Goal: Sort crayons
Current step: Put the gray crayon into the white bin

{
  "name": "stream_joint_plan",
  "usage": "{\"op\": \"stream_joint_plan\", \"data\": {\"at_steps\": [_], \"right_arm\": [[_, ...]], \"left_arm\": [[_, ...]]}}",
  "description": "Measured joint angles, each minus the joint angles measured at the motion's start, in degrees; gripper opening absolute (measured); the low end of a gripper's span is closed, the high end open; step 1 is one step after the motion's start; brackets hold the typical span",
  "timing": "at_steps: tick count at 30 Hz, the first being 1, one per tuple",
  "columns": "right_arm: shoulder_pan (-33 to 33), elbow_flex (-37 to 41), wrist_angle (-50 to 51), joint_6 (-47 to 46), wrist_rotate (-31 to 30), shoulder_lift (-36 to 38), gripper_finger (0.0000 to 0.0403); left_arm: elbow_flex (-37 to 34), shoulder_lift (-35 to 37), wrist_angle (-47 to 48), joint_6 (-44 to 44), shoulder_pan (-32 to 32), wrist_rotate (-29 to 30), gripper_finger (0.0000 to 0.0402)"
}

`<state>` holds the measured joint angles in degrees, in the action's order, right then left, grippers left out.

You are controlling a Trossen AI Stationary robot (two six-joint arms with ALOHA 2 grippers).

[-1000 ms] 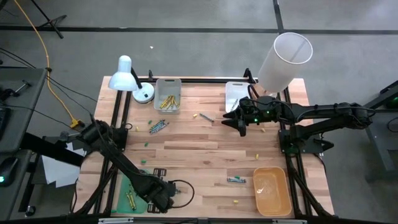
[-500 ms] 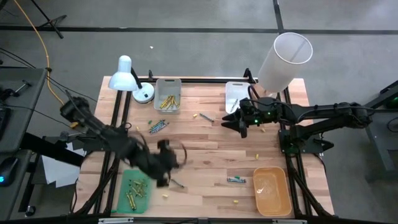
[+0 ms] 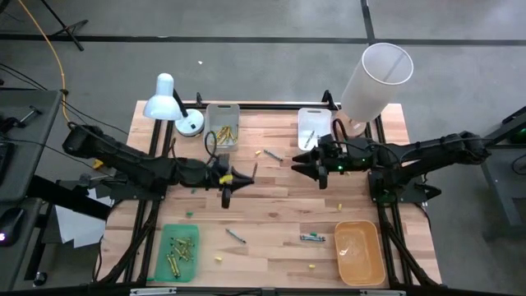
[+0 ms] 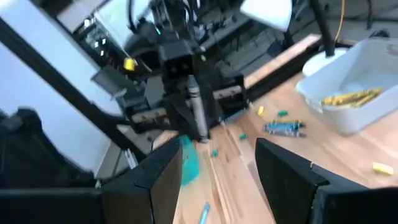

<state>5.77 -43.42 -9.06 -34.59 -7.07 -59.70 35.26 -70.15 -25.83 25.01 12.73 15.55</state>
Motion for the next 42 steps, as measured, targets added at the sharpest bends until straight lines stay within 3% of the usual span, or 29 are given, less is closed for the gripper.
{"op": "stream_joint_plan", "data": {"at_steps": [10, 14, 20, 26, 33, 42], "right_arm": [[0.71, 0.0, -5.09, 9.17, -5.67, 0.0, 0.0197], [0.71, 0.0, -5.0, 9.57, -9.11, 0.0, 0.0197], [0.6, -0.02, -5.37, 7.65, -9.51, -0.79, 0.0197], [0.6, -0.02, -7.19, 7.65, -8.97, -8.27, 0.0197], [0.12, -0.02, -21.06, 9.24, -5.62, -18.83, 0.0197], [-2.92, -0.02, -27.06, 9.59, 0.25, -18.62, 0.0197]], "left_arm": [[-0.3, 0.04, -3.55, 1.3, -5.85, -3.01, 0.0], [-0.3, 0.04, -4.13, 1.32, -7.2, -6.6, 0.0], [-0.29, 0.04, -4.17, 1.32, -8.9, -8.01, 0.0], [-0.27, 0.02, -5.89, 2.5, -11.38, -8.0, 0.0], [-0.25, 0.0, -7.5, 2.86, -12.48, -8.0, 0.0], [-0.25, -0.02, -7.97, 2.86, -11.91, -7.59, 0.0]]}}
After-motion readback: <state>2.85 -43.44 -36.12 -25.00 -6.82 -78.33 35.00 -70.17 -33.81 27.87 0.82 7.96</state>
